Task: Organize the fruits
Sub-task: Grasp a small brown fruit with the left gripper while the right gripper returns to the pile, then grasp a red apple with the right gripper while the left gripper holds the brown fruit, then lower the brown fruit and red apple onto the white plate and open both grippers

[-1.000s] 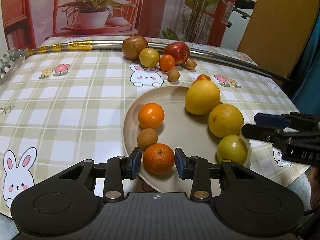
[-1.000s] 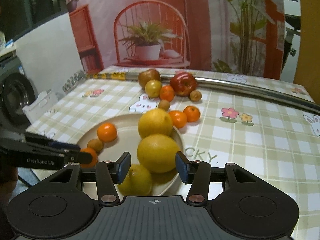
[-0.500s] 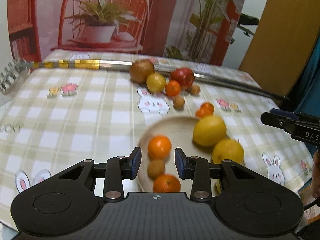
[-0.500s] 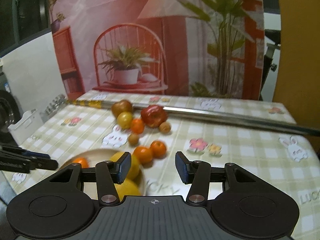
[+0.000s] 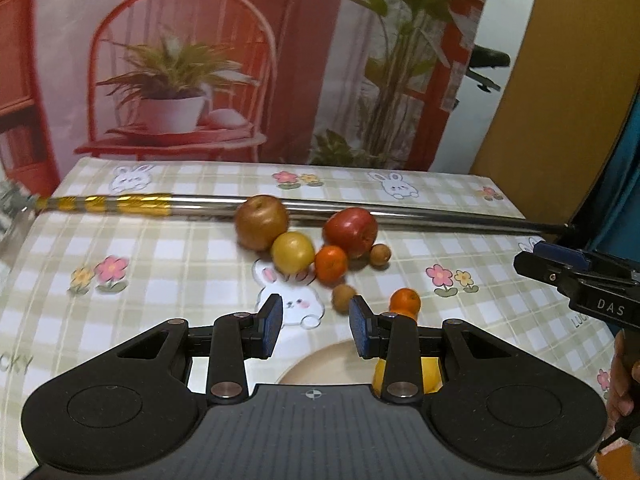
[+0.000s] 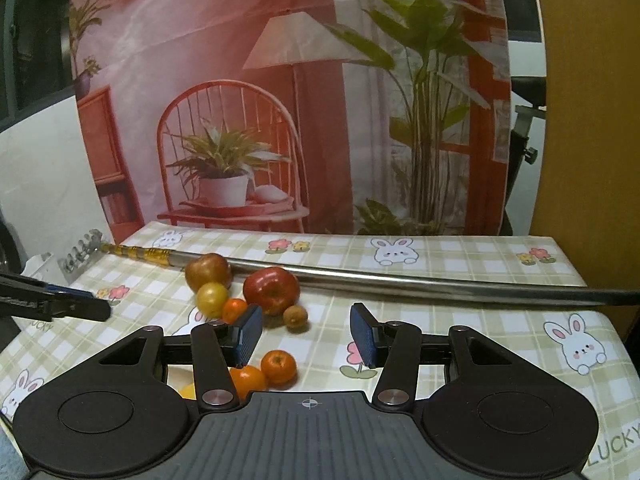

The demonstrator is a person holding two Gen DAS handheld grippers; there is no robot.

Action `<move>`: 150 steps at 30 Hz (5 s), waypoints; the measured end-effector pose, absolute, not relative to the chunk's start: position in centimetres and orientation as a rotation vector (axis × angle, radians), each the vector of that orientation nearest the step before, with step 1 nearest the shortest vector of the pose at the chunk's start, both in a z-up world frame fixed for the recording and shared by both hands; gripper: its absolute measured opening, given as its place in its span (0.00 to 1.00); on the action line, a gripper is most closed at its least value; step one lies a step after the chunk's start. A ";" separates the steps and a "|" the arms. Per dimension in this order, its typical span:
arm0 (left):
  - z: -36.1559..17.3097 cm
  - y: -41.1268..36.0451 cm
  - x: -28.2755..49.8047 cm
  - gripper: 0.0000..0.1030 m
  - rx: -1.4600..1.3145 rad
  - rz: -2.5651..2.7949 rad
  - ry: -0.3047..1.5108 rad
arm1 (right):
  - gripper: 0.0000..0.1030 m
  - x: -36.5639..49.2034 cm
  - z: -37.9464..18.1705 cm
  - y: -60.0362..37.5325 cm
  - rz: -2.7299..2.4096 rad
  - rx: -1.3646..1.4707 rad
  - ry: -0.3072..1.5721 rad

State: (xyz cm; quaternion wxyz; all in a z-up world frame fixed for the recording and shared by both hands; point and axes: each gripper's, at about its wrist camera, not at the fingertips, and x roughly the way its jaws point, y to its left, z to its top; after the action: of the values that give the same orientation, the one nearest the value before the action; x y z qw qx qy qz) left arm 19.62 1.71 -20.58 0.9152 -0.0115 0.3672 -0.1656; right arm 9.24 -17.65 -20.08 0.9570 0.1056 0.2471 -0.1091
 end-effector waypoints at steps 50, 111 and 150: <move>-24.0 2.0 24.9 0.27 -0.062 -0.324 0.874 | 0.44 13.2 -24.3 -22.3 -0.140 0.332 0.514; -27.5 1.2 21.9 0.27 0.052 -0.492 0.925 | 0.64 16.9 -23.9 -19.4 -0.021 0.472 0.569; -22.1 5.3 17.8 0.92 -0.077 -0.236 0.839 | 0.65 11.4 -21.8 -12.0 0.020 0.317 0.664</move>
State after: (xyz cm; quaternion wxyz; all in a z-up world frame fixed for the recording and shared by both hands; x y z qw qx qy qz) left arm 17.81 5.28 -22.09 0.9057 -0.0373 0.4064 -0.1143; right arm 11.42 -11.97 -21.81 0.9330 0.1550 0.3245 0.0097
